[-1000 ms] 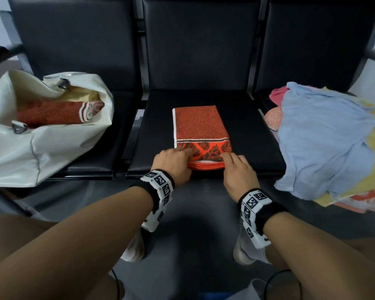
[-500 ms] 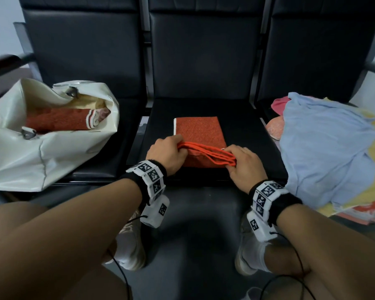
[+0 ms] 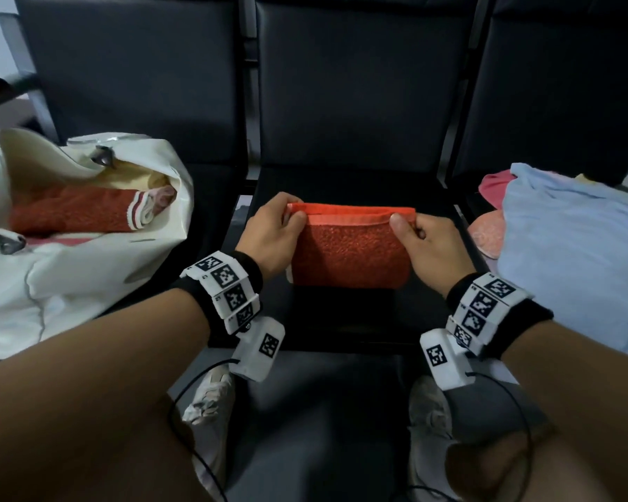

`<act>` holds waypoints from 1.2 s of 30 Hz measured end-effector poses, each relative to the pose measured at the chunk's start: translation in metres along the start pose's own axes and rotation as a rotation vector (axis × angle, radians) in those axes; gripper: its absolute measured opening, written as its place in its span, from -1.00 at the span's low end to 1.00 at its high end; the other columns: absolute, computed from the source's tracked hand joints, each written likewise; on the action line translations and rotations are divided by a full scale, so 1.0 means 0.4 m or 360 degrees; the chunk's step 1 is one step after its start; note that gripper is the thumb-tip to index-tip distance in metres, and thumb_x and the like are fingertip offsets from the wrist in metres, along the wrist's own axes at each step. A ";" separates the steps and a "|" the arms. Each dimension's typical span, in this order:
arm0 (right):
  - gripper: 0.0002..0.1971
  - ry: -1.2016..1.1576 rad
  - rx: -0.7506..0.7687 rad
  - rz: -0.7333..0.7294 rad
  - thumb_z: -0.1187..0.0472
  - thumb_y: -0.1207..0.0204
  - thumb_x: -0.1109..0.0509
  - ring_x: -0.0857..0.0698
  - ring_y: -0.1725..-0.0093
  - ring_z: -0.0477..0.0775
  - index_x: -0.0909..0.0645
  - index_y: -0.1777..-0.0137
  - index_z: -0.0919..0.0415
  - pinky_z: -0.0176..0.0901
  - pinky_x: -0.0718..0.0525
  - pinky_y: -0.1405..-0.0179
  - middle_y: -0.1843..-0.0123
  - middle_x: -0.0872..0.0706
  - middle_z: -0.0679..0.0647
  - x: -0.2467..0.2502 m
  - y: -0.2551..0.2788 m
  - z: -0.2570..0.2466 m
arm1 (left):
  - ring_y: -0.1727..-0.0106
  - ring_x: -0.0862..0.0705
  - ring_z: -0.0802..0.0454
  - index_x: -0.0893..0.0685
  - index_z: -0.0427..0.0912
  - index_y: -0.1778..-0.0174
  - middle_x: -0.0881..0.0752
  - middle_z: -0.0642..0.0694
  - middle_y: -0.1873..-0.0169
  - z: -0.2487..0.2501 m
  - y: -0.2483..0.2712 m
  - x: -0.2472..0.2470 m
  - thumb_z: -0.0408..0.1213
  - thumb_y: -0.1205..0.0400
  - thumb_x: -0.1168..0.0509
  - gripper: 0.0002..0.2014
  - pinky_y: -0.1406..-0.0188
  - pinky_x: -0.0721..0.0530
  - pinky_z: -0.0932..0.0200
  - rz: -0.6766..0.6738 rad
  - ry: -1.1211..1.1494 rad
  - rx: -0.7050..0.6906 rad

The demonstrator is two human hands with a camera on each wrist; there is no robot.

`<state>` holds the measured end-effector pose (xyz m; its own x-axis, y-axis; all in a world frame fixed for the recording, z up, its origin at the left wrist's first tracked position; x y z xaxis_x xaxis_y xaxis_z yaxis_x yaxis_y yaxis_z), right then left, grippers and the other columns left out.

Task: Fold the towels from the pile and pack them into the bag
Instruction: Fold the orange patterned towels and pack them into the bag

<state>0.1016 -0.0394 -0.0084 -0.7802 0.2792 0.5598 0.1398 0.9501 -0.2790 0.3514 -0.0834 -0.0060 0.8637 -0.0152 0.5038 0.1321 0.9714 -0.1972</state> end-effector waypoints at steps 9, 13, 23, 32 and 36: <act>-0.33 -0.0182 -0.0293 0.0126 -0.26 -0.60 -0.38 -0.59 0.42 0.02 -0.59 0.31 0.44 -0.08 -0.53 0.34 0.43 -0.60 0.06 -0.068 -0.182 0.057 | -0.08 -0.73 0.21 -0.60 -0.01 -0.22 -0.75 0.11 -0.05 -0.048 -0.147 -0.026 -0.17 -0.44 -0.67 -0.50 -0.09 -0.72 0.22 -0.0112 0.0180 0.0180; -0.47 -0.0268 -0.0525 0.0007 -0.15 -0.63 -0.43 -0.73 0.35 -0.01 -0.73 0.23 0.38 -0.10 -0.66 0.23 0.36 -0.77 0.06 -0.102 -0.231 0.094 | 0.03 -0.84 0.14 -0.69 -0.13 -0.19 -0.84 0.02 0.04 -0.109 -0.202 -0.047 -0.32 -0.51 -0.62 -0.63 -0.06 -0.82 0.15 -0.0145 0.0357 0.0372; -0.87 -0.0279 -0.0893 -0.0356 0.28 -0.63 -0.49 -0.85 0.21 0.00 -0.79 0.15 0.24 -0.07 -0.75 -0.01 0.24 -0.88 0.06 -0.145 -0.268 0.185 | 0.13 -0.86 0.06 -0.85 -0.08 0.13 -0.88 0.02 0.22 -0.212 -0.276 -0.117 -0.10 -0.67 -0.46 -0.84 -0.12 -0.83 -0.10 -0.0170 0.0202 0.0510; -0.77 -0.0174 -0.1059 -0.0328 0.14 -0.62 -0.51 -0.84 0.21 0.13 -0.76 0.13 0.33 0.01 -0.80 0.05 0.19 -0.87 0.17 -0.183 -0.271 0.230 | 0.06 -0.83 0.07 -0.83 0.01 0.09 -0.86 0.06 0.17 -0.251 -0.279 -0.140 0.00 -0.59 -0.53 -0.85 -0.15 -0.79 0.00 -0.0204 0.0111 0.0653; -0.72 -0.0073 -0.1084 -0.0290 0.05 -0.62 -0.48 -0.85 0.16 0.21 -0.77 0.14 0.28 0.25 -0.80 -0.09 0.22 -0.86 0.14 -0.190 -0.264 0.239 | 0.06 -0.85 0.05 -0.81 0.05 0.07 -0.86 0.07 0.15 -0.264 -0.281 -0.149 -0.11 -0.50 -0.62 -0.84 -0.15 -0.81 -0.08 -0.0281 0.0064 0.0685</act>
<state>0.0876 -0.1744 -0.0961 -0.8503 0.1155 0.5134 0.3432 0.8613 0.3747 0.3365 -0.2165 -0.1025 0.8654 -0.1899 0.4636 0.0723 0.9630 0.2596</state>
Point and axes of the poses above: each hand's wrist, its own y-axis away from the middle knuckle, its own x-axis out of the back of the hand, z = x × y, the point moved 4 cm from there along -y, towards the middle knuckle
